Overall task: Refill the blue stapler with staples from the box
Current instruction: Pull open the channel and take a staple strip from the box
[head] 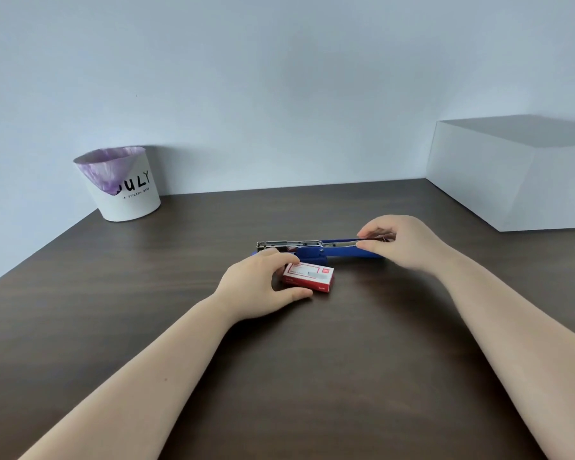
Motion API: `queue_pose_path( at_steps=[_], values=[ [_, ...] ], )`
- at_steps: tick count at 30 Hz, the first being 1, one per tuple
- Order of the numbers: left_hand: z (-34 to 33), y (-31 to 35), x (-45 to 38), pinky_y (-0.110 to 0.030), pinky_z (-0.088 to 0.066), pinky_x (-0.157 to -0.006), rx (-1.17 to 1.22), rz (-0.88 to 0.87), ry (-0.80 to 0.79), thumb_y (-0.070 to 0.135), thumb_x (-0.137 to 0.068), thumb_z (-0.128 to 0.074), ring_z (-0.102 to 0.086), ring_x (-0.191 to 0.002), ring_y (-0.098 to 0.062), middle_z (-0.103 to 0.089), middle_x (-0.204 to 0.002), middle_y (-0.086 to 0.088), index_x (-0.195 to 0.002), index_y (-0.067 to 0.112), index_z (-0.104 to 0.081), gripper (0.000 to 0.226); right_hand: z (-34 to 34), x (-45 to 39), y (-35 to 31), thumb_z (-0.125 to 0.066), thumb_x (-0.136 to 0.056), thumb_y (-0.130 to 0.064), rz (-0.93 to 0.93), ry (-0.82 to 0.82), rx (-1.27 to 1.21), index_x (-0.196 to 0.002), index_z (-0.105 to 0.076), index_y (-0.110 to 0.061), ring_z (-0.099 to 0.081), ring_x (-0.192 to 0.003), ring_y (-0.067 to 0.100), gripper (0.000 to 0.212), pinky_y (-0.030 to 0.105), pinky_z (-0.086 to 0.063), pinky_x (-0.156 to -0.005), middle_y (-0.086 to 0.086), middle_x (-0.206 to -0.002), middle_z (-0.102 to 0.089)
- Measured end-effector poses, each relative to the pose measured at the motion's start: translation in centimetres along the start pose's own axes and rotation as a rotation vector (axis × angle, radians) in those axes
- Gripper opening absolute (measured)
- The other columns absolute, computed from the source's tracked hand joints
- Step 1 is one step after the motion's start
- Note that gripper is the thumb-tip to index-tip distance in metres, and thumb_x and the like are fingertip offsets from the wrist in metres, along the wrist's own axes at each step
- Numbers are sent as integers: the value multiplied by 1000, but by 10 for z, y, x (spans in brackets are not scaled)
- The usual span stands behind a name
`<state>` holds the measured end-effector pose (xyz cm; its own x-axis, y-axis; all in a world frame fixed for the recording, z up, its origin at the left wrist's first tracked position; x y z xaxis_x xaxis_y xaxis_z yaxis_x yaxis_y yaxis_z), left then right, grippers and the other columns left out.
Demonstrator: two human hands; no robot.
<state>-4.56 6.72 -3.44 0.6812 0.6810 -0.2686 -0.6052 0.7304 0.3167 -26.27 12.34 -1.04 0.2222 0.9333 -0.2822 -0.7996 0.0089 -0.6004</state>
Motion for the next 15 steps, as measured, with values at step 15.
queue_pose_path(
  at_steps=[15],
  values=[
    [8, -10, -3, -17, -50, -67, 382, 29, 100, 32, -62, -83, -57, -70, -7, -63, -90, 13, -102, 27, -59, 46, -51, 20, -34, -55, -92, -22, -158, -274, -283, -104, -63, -12, -63, -57, 16, 18, 23, -51, -47, 12, -81, -68]
  ],
)
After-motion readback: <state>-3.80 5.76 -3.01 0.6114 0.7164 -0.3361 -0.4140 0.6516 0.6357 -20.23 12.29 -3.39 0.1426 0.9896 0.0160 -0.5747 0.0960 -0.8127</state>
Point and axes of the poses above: each hand's wrist, its own x-axis away from the middle knuckle, its own z-axis out of the back of the hand, y = z × x, the point moved 8 cm from there along -x, towards the middle knuckle
